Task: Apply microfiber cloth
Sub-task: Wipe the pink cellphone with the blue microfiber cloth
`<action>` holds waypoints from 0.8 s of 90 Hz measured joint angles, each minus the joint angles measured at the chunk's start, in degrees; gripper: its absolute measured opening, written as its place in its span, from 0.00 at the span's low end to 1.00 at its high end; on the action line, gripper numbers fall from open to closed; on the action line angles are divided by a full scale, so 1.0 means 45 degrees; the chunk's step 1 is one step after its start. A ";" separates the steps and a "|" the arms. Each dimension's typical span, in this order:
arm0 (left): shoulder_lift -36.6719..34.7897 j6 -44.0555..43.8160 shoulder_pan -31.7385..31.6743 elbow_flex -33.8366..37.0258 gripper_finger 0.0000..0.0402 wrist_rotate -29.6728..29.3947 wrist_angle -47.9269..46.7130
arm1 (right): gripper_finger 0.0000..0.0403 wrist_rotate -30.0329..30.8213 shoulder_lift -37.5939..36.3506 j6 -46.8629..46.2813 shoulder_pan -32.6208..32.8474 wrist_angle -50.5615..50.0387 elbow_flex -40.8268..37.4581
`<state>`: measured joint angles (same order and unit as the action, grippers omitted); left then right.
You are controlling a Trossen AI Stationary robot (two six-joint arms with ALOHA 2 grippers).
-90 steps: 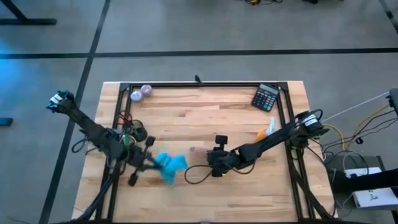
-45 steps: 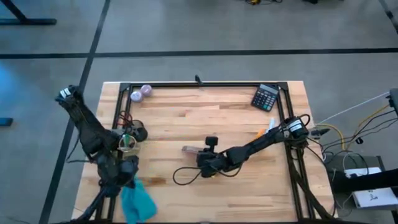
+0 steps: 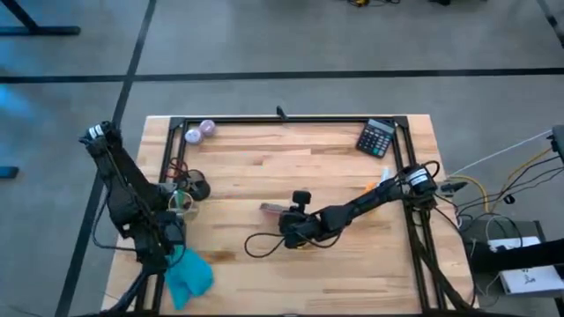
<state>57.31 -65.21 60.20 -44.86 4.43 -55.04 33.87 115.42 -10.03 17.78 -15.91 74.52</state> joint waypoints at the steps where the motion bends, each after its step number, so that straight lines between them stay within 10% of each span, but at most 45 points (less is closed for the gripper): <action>1: 0.0057 0.0048 0.0000 0.0048 0.00 0.0051 0.0134 | 0.12 -0.0029 0.0000 -0.0010 -0.0003 -0.0010 -0.0003; 42: 0.2226 0.0319 -0.0005 0.0311 0.00 0.1504 -0.4083 | 0.24 -0.0891 0.0005 -0.0176 -0.0353 0.0072 -0.0014; 72: 0.2187 -0.0908 -0.0005 0.0311 0.00 0.2182 -0.2408 | 0.34 -0.1632 -0.0141 0.0938 -0.0796 -0.0205 0.0341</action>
<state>67.15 -69.29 60.18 -43.46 14.25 -65.87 26.53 114.78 -5.81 14.20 -16.84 76.05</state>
